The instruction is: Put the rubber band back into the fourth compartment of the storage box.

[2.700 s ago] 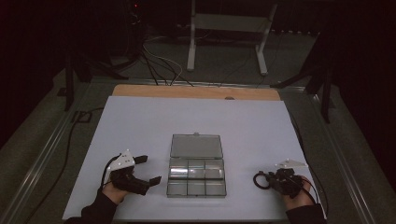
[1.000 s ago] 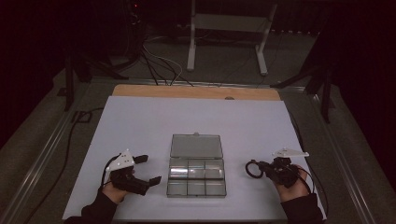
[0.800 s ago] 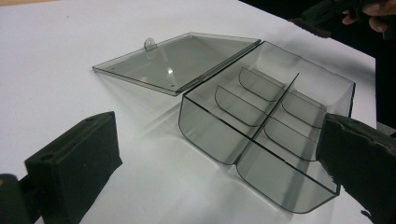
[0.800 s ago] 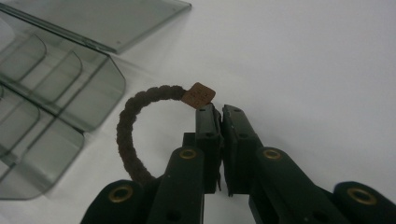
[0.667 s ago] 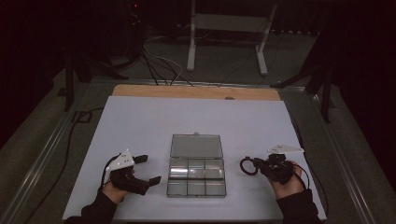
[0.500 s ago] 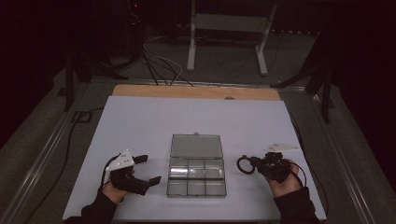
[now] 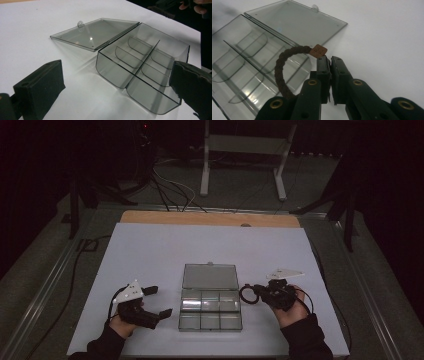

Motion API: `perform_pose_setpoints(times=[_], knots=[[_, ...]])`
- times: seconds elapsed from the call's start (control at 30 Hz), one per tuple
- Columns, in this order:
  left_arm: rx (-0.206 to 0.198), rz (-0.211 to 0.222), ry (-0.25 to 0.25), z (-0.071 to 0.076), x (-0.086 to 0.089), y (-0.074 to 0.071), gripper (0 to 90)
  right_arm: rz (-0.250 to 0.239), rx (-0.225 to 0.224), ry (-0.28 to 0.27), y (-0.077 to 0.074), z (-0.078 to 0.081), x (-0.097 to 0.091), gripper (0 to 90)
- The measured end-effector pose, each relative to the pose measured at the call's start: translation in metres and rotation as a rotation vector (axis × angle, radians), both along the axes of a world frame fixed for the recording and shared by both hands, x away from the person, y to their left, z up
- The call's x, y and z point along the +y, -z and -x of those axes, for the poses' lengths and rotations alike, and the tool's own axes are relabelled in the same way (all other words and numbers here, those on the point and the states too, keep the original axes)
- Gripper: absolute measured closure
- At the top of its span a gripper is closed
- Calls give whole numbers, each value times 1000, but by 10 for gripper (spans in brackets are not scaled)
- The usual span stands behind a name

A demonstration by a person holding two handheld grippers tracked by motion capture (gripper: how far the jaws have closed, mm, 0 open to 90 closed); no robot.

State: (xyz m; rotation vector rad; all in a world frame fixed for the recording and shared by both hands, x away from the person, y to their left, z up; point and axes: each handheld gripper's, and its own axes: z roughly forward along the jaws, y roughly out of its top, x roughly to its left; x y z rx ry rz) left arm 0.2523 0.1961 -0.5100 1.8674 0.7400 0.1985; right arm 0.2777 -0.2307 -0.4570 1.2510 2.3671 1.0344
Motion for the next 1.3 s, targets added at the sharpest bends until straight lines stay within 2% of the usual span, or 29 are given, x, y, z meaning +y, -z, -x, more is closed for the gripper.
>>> perform_pose_setpoints(times=[0.93,1.3], knots=[[0,-2,0,1,0,0,7,8,3,-135,-2,-3,57,851],[-1,2,2,1,0,-1,7,7,2,-158,-4,-3,66,851]])
